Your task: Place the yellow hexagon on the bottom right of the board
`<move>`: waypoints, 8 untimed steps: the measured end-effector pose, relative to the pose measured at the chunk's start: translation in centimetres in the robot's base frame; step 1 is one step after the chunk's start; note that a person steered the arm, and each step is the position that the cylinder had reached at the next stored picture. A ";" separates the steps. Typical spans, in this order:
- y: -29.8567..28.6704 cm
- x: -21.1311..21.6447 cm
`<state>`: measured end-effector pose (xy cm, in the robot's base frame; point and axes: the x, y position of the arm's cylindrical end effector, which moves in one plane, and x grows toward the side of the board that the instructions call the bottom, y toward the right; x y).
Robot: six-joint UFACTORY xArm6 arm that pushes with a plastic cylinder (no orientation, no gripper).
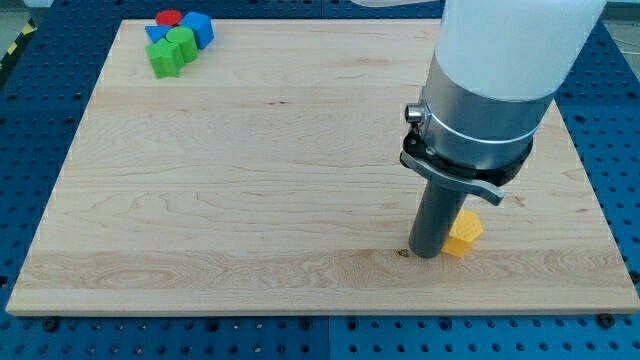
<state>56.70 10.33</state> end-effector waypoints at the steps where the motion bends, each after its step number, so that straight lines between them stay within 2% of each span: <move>1: 1.8 0.7; 2: 2.7 0.4; 3: 1.2 -1.5; 7: 9.8 -3.2; 8: 10.5 -3.2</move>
<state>53.46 20.80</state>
